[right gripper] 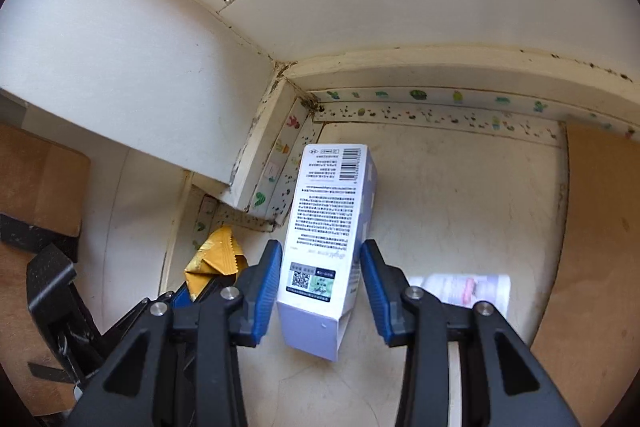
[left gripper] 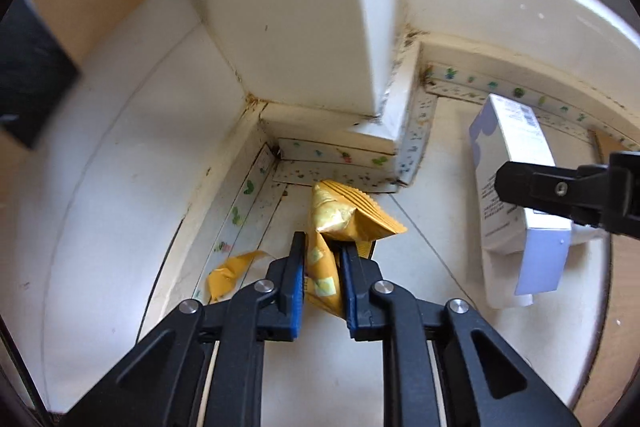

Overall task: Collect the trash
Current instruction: 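Close the left tool on the yellow bag while the right tool grasps the white box, then carry the yellow bag and white box down toward the black trash bin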

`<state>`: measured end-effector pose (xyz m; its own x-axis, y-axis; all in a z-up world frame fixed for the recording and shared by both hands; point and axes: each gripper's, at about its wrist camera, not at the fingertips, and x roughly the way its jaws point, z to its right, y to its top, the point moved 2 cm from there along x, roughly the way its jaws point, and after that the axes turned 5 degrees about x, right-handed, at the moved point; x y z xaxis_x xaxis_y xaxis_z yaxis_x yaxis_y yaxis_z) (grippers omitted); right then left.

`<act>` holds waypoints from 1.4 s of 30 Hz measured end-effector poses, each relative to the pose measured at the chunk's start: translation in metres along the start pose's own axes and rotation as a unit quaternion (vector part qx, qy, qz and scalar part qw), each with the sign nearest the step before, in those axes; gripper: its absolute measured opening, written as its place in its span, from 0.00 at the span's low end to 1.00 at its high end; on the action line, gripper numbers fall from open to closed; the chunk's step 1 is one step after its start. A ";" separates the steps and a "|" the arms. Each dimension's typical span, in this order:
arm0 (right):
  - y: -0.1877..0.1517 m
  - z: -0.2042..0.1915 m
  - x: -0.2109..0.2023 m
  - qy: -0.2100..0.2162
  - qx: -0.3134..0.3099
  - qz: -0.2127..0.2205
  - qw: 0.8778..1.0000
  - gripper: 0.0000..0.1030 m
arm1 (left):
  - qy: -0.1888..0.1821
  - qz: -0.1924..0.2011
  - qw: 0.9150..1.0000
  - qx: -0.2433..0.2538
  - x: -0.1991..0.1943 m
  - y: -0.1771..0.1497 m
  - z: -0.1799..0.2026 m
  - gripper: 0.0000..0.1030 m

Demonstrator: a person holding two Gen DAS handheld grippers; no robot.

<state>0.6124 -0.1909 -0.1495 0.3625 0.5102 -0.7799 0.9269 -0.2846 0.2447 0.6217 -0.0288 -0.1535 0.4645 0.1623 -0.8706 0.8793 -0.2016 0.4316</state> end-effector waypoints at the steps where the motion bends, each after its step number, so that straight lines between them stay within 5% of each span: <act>1: 0.000 0.003 -0.004 0.006 0.005 0.000 1.000 0.39 | -0.005 0.005 1.000 0.003 -0.006 -0.001 0.002 0.12; 11: -0.060 0.004 -0.081 0.050 0.033 0.028 0.998 0.39 | -0.028 0.062 0.997 0.046 -0.114 -0.043 0.008 0.11; 26: -0.274 -0.028 -0.227 0.068 0.035 0.115 0.990 0.39 | -0.139 0.157 0.972 0.101 -0.315 -0.195 -0.021 0.11; 33: -0.379 -0.043 -0.257 0.046 0.028 0.140 0.989 0.39 | -0.163 0.173 0.961 0.141 -0.358 -0.286 -0.016 0.11; 42: -0.495 -0.029 -0.258 0.006 0.031 0.112 0.993 0.39 | -0.197 0.140 0.956 0.167 -0.388 -0.393 -0.011 0.11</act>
<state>0.0628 -0.1580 -0.0526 0.5597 0.4379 -0.7036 0.8158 -0.4406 0.3747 0.0971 -0.0018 0.0170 0.5428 -0.3058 -0.7822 0.6132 -0.4921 0.6179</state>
